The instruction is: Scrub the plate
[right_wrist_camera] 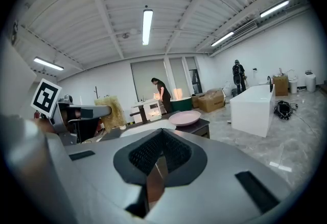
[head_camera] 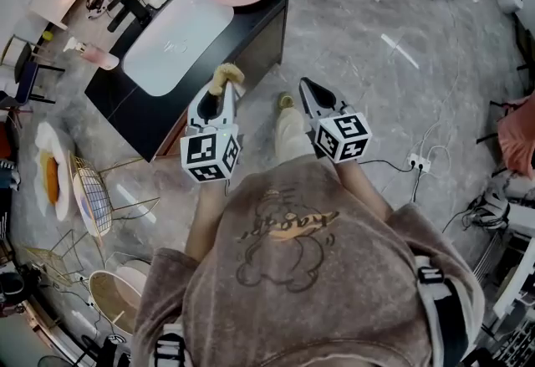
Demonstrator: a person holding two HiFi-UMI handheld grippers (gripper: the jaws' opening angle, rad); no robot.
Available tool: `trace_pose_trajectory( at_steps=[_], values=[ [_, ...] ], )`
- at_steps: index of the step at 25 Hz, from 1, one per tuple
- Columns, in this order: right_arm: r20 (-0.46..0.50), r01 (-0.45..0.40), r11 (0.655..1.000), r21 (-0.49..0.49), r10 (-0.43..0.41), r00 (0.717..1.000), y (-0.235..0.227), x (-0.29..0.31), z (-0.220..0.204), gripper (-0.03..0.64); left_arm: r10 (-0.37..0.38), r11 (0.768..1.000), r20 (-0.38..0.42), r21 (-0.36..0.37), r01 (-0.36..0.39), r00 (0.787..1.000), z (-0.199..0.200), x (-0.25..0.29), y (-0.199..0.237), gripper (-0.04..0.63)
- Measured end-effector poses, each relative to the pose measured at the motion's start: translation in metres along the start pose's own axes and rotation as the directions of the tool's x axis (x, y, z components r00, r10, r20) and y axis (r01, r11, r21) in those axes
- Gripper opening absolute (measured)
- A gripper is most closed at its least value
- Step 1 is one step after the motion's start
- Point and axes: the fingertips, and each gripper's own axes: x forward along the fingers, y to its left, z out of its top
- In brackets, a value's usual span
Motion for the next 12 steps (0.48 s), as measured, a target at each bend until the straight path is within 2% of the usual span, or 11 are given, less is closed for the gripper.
trace_pose_trajectory(
  at_steps=[5, 12],
  values=[
    [0.020, -0.047, 0.999, -0.004, 0.047, 0.999, -0.040, 0.068, 0.031, 0.000, 0.006, 1.000, -0.009, -0.023, -0.006, 1.000, 0.015, 0.077, 0.025, 0.075],
    [0.017, -0.070, 0.997, 0.016, 0.069, 0.997, -0.123, 0.162, 0.091, 0.000, 0.044, 0.999, -0.022, -0.030, -0.044, 0.999, 0.059, 0.185, 0.057, 0.075]
  ],
)
